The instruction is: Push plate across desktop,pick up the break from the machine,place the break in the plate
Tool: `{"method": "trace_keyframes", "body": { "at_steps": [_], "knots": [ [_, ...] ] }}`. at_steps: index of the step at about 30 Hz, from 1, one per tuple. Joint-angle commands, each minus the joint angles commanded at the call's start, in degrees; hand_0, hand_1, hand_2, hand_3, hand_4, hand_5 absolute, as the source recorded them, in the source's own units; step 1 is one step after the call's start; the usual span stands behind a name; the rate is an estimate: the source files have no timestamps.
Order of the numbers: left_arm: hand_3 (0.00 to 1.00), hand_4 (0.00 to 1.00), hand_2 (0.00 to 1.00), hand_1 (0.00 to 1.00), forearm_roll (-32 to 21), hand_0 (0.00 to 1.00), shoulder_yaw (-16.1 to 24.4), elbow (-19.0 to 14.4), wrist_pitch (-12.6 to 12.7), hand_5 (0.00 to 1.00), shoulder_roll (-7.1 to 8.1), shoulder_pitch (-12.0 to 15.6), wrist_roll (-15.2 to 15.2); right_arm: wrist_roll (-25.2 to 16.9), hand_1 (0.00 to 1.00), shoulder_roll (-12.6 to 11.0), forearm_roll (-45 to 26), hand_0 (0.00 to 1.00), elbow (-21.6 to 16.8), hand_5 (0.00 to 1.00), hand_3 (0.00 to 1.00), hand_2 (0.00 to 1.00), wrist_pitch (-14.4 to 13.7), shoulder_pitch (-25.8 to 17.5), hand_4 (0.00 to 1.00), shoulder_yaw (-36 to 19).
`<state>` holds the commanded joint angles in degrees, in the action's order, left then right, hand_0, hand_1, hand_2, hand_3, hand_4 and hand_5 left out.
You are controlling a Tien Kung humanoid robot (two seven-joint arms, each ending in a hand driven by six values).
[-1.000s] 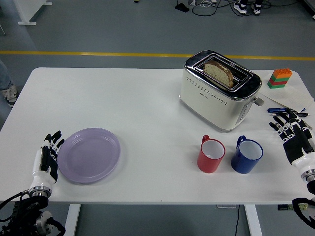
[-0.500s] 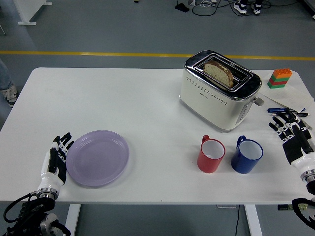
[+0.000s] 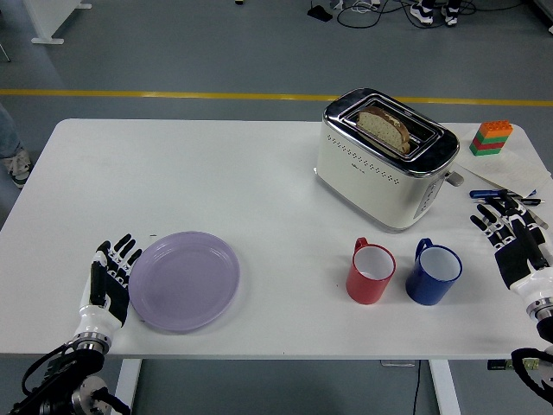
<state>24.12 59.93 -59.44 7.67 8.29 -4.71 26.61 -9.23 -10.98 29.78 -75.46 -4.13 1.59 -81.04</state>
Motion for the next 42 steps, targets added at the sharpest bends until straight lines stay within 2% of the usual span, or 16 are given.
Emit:
{"method": "trace_keyframes", "body": {
  "at_steps": [7, 14, 35, 42],
  "knots": [
    [0.785, 0.535, 0.897, 0.860, -3.10, 0.847, -1.09, 0.06, -0.99, 0.998, 0.11, -0.33, 0.06, -0.01, 0.672, 0.00, -0.04, 0.726, -0.01, 0.316, 0.624, 0.663, -0.01, -0.03, 0.522, 0.02],
    [0.782, 0.536, 0.895, 0.858, -3.88, 0.844, -2.00, 0.41, -1.11, 0.998, -0.11, -1.25, 0.37, -0.01, 0.672, -0.01, -0.04, 0.727, -0.01, 0.317, 0.624, 0.663, 0.03, 0.08, 0.521, 0.08],
    [0.775, 0.537, 0.889, 0.852, -11.37, 0.832, -9.38, 1.85, -2.74, 0.998, -0.07, -5.62, 0.46, -0.02, 0.672, 0.07, -0.09, 0.727, 0.10, 0.316, 0.624, 0.663, 0.06, 0.27, 0.521, 0.72],
    [0.771, 0.539, 0.884, 0.847, -13.14, 0.829, -12.13, 2.68, -3.03, 0.998, -0.69, -7.56, 0.62, -0.03, 0.672, 0.09, -0.09, 0.727, 0.09, 0.317, 0.624, 0.663, 0.08, 0.39, 0.521, 0.81]
  ]
}}
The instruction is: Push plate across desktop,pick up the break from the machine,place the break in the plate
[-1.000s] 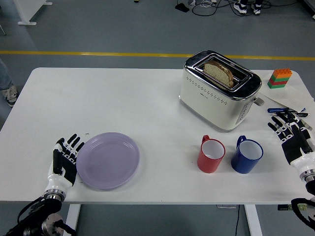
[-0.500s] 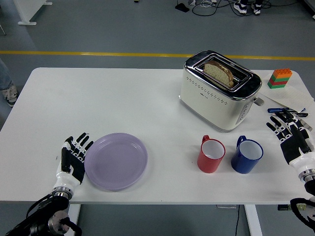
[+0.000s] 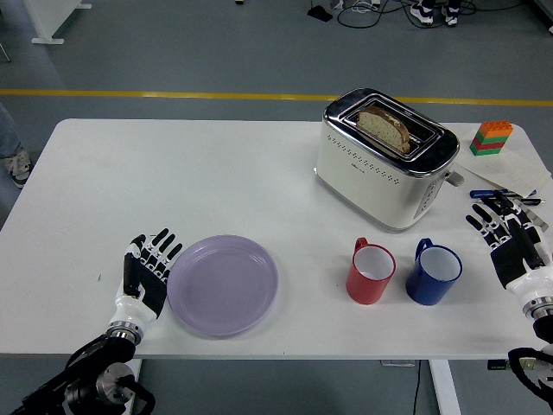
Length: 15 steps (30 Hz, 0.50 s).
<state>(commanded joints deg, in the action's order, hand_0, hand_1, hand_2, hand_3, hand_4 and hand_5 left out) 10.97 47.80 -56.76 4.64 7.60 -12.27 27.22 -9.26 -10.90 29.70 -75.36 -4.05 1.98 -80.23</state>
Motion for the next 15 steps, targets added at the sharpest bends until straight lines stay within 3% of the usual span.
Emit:
{"method": "trace_keyframes", "body": {
  "at_steps": [15],
  "knots": [
    [0.768, 0.543, 0.881, 0.846, -4.32, 0.828, -4.53, 1.68, -0.70, 0.998, -0.92, -2.80, 0.24, -0.02, 0.672, -0.01, -0.04, 0.727, 0.07, 0.317, 0.624, 0.663, 0.02, 0.17, 0.521, 0.19]
  ]
}}
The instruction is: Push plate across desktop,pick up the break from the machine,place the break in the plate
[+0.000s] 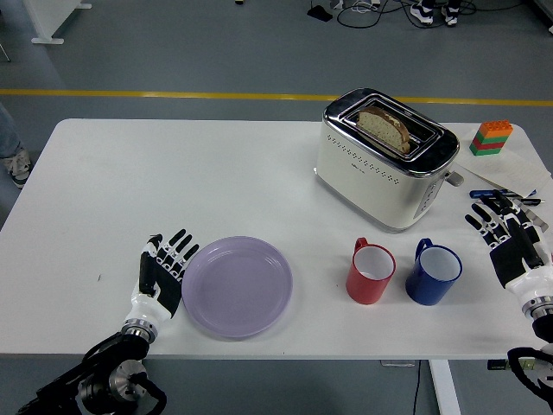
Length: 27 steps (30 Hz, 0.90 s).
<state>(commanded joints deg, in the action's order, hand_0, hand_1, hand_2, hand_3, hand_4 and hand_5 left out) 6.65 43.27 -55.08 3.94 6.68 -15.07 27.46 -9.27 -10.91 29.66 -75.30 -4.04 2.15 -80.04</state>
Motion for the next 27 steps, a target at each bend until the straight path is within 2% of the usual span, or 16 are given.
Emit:
{"method": "trace_keyframes", "body": {
  "at_steps": [17, 27],
  "knots": [
    [0.775, 0.547, 0.885, 0.856, -5.33, 0.833, -4.86, 1.87, -0.97, 0.998, -1.67, -3.36, 0.29, 0.00, 0.672, 0.02, -0.04, 0.728, 0.05, 0.317, 0.624, 0.663, 0.01, 0.03, 0.522, 0.29],
    [0.783, 0.541, 0.891, 0.859, -6.54, 0.840, -6.05, 3.70, -1.19, 0.998, -3.43, -5.31, 0.48, -0.01, 0.672, 0.07, -0.03, 0.727, 0.09, 0.317, 0.624, 0.663, 0.06, 0.11, 0.522, 0.55]
  ]
}}
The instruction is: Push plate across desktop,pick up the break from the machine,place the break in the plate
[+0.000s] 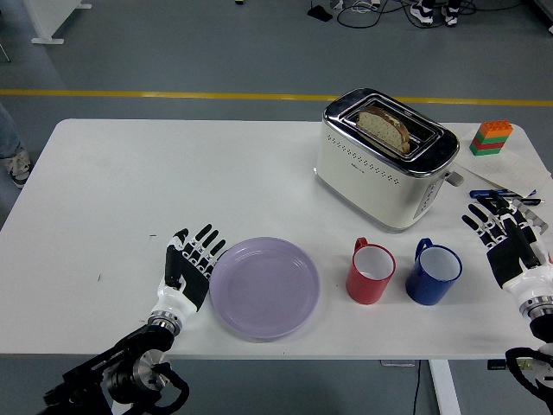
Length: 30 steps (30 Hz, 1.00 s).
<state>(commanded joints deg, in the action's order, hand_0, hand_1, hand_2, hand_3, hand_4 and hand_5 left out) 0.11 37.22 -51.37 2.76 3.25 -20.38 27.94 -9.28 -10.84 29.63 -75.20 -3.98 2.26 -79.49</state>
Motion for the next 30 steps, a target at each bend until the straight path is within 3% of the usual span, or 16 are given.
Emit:
{"method": "trace_keyframes", "body": {
  "at_steps": [30],
  "knots": [
    [0.789, 0.530, 0.901, 0.869, -1.61, 0.845, -1.38, 3.82, -1.09, 0.998, -3.10, -3.18, -0.20, -0.01, 0.669, 0.22, -0.03, 0.721, 0.12, 0.319, 0.623, 0.660, 0.00, 0.17, 0.522, 0.64]
  ]
}}
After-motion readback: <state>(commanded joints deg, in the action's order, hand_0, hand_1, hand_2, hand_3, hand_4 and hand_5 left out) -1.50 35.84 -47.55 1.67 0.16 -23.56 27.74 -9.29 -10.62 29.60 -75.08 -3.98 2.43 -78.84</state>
